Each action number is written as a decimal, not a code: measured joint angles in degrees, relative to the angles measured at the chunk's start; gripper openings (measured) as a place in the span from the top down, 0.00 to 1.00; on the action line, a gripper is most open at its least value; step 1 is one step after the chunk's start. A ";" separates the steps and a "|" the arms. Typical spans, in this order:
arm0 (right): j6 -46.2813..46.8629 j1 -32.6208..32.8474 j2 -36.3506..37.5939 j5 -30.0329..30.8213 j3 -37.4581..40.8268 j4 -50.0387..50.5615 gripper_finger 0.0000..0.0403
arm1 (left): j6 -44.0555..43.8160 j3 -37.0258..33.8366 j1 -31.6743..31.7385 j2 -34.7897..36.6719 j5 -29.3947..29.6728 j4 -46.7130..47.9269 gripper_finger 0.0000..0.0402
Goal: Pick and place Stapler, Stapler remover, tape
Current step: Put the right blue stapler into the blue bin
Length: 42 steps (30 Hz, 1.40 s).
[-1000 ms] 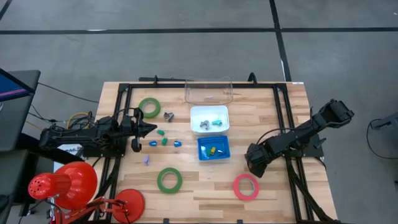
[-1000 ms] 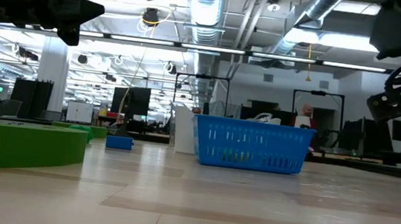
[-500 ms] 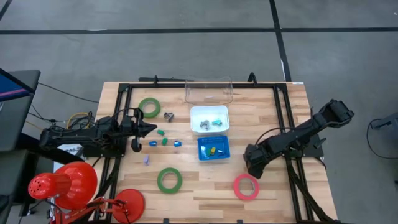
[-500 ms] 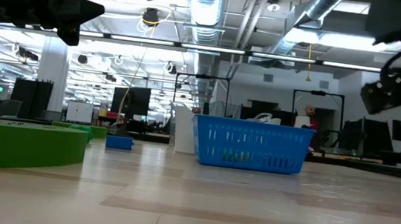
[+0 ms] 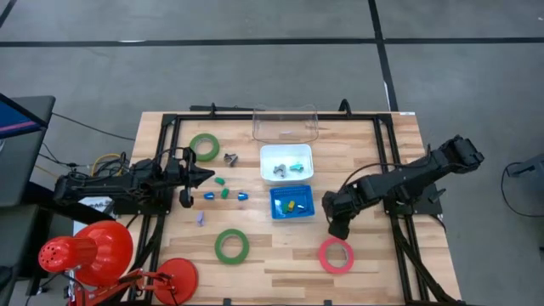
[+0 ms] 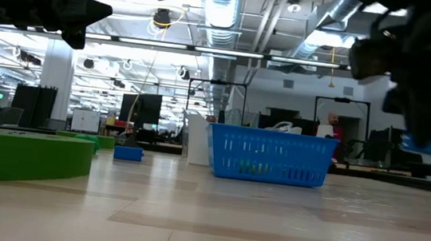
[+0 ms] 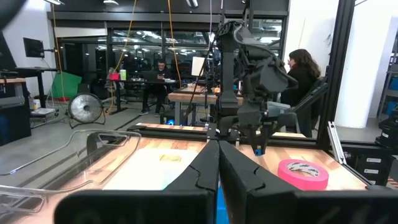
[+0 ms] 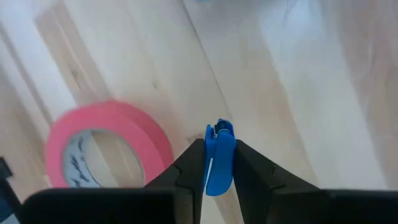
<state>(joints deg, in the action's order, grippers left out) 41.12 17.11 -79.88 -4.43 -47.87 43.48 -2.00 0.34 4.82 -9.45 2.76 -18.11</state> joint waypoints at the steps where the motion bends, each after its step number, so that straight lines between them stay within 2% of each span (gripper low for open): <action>1: -0.95 -0.72 0.00 0.00 -0.59 -0.02 0.85 | 0.02 0.00 0.01 0.01 0.00 -0.01 0.99; 10: -8.07 -8.18 0.00 0.00 -4.82 -1.43 0.85 | 0.01 0.00 0.02 0.02 0.00 -0.02 0.99; 17: -11.56 -11.92 0.00 0.00 -5.12 -8.03 0.85 | 0.02 -0.02 0.00 0.02 0.00 -0.02 0.99; 30: -13.25 -12.79 -0.04 -0.04 -5.12 -23.09 0.85 | 0.02 -0.02 0.02 0.02 0.00 0.00 0.99; 42: -13.25 -12.79 -0.07 1.46 -5.12 -23.93 0.84 | 0.01 -0.02 0.01 0.02 0.00 -0.02 0.99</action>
<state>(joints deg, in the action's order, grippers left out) 27.88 4.32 -79.94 -2.96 -52.99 19.56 -1.99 0.32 4.83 -9.43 2.76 -18.13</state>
